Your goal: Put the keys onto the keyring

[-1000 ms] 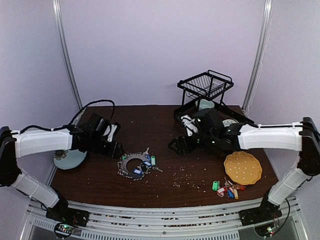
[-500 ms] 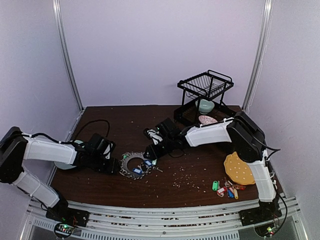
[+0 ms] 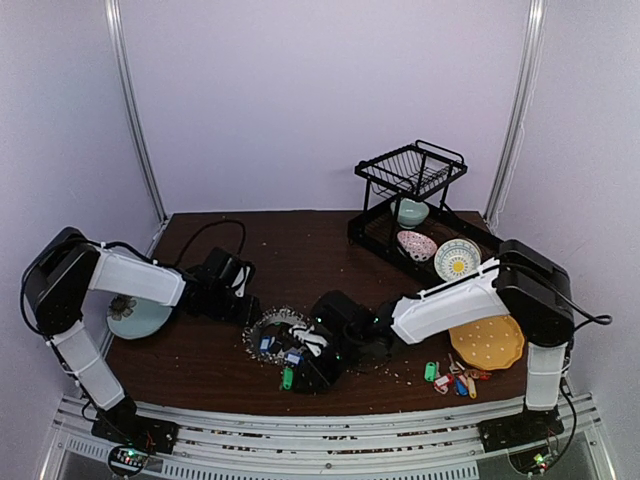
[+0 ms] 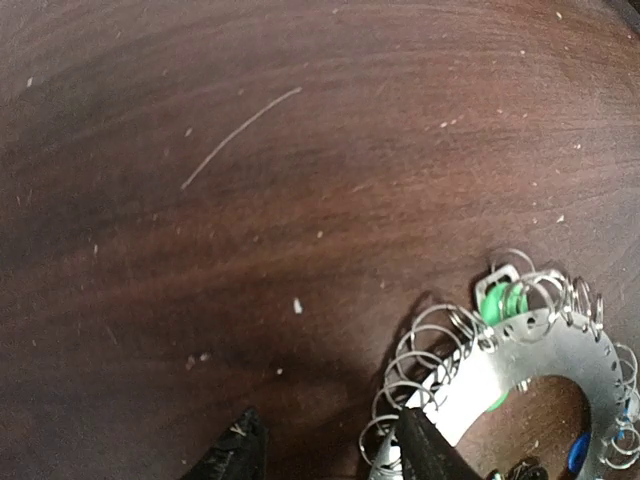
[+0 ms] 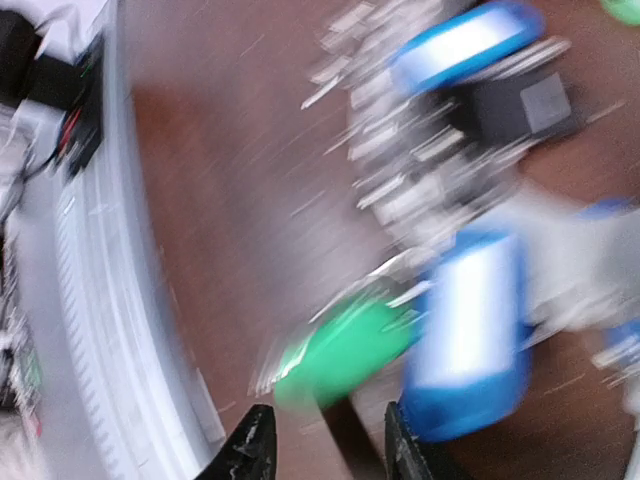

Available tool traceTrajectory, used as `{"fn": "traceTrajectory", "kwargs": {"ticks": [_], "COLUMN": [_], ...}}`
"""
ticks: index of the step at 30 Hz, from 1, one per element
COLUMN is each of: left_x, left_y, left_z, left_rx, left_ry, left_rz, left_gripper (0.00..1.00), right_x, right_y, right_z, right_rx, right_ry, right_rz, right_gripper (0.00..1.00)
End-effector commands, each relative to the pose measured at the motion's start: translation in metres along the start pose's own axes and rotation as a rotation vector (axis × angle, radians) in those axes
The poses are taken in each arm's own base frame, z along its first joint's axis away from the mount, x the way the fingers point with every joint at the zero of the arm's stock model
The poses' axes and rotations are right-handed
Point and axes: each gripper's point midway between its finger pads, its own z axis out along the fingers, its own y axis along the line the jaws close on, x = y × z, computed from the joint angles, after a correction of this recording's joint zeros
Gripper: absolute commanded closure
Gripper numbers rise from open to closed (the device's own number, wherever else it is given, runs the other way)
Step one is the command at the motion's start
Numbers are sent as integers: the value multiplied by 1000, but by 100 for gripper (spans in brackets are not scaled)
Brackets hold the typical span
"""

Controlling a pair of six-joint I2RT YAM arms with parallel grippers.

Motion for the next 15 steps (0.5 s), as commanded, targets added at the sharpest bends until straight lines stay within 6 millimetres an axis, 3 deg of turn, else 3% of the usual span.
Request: {"fn": "traceTrajectory", "kwargs": {"ticks": [1, 4, 7, 9, 11, 13, 15], "left_x": [-37, -55, -71, -79, -81, -83, -87], "left_y": [-7, -7, -15, -25, -35, -41, -45], "left_z": [-19, -43, -73, -92, -105, -114, -118], "left_rx": [-11, -36, -9, 35, 88, 117, 132], "left_ry": [-93, -126, -161, -178, -183, -179, -177], "left_rz": [85, 121, 140, 152, 171, 188, 209], "left_gripper": [49, 46, 44, 43, 43, 43, 42], "right_x": [25, 27, 4, -22, -45, -61, -75], "right_y": [33, 52, 49, 32, -3, -35, -54], "right_z": [-28, -62, -99, -118, -128, -129, -122], "right_rx": [-76, -98, -27, 25, 134, 233, 253], "right_ry": [28, 46, -17, -105, -172, -194, -201], "right_rz": [34, -56, -140, -131, -95, -72, -66], "right_gripper": [55, 49, 48, 49, 55, 58, 59]}}
